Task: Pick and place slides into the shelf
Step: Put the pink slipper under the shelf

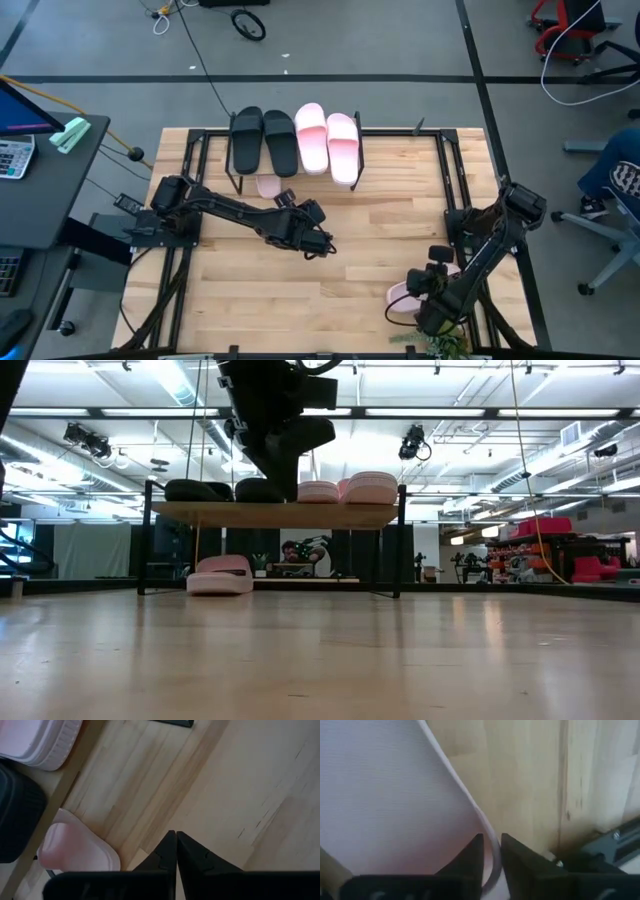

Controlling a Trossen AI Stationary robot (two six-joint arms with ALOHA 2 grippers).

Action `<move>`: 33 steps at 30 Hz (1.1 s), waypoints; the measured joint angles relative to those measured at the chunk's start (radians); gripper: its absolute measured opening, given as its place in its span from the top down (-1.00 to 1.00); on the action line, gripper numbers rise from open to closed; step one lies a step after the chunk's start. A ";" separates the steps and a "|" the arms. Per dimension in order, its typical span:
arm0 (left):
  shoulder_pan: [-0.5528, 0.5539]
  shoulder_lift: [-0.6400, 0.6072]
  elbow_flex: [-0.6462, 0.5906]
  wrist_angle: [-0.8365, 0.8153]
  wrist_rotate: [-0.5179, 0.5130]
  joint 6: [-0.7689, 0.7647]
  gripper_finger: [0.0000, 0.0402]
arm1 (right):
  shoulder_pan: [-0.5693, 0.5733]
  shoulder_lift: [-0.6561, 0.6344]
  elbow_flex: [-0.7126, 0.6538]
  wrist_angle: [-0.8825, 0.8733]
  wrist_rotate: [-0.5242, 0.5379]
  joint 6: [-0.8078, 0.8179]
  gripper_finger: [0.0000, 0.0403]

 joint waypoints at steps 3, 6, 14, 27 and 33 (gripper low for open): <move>0.000 0.000 0.000 0.000 0.000 0.000 0.97 | 0.000 0.000 0.001 -0.025 -0.022 0.001 0.86; 0.000 0.000 0.000 0.000 0.000 0.004 0.98 | 0.001 0.000 0.007 -0.030 -0.017 -0.005 0.93; 0.000 0.000 0.000 0.000 0.000 0.007 0.87 | -0.001 0.001 0.167 -0.088 0.182 -0.043 0.95; -0.045 -0.017 0.119 -0.198 -0.129 -0.065 0.96 | -0.104 0.005 0.356 0.413 0.648 -0.802 0.95; -0.122 -0.024 0.340 -0.552 -0.244 -0.219 0.96 | -0.236 0.055 0.338 0.718 0.652 -1.302 0.96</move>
